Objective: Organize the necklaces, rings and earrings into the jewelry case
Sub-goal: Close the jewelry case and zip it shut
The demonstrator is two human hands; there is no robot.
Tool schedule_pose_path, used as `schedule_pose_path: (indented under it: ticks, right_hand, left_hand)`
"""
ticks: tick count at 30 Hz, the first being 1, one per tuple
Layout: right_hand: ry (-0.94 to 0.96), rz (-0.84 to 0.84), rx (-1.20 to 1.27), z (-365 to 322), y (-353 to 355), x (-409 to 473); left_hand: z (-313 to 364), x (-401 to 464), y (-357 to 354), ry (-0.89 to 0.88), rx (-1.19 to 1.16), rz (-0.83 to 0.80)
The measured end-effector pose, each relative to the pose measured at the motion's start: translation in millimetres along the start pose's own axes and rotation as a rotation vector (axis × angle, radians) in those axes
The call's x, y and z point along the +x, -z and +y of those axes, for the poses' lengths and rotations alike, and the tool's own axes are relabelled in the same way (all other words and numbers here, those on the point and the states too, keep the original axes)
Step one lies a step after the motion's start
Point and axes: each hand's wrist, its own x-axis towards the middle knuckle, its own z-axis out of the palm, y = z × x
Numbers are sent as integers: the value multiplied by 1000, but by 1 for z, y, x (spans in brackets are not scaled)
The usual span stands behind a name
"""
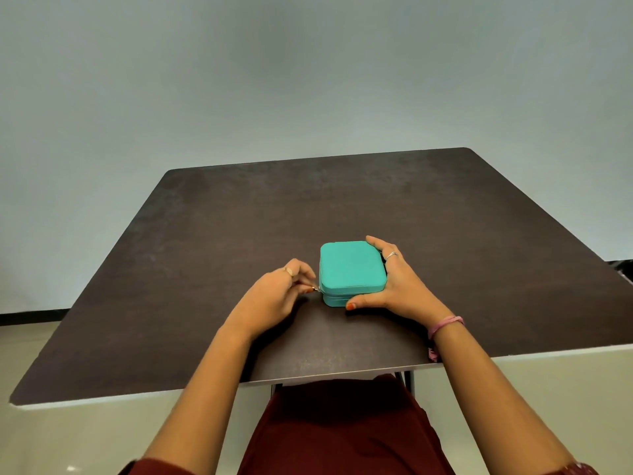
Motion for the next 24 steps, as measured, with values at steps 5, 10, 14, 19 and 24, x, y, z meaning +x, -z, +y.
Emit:
schedule_pose_path:
  ticks: [5, 10, 14, 19, 24]
  right_hand:
    - [5, 13, -13, -1, -1, -2]
    - [19, 44, -30, 1, -2, -3]
    - [48, 81, -66, 2, -3, -7]
    - [5, 231, 127, 3, -10, -24]
    - [-43, 533, 257, 0, -27, -53]
  left_hand:
    - [14, -20, -12, -27, -10, -2]
    - [29, -19, -23, -41, 110, -26]
    - [40, -17, -32, -71, 115, -92]
    - [33, -23, -31, 100, -516, 329]
    - [23, -4, -33, 406, -883, 525]
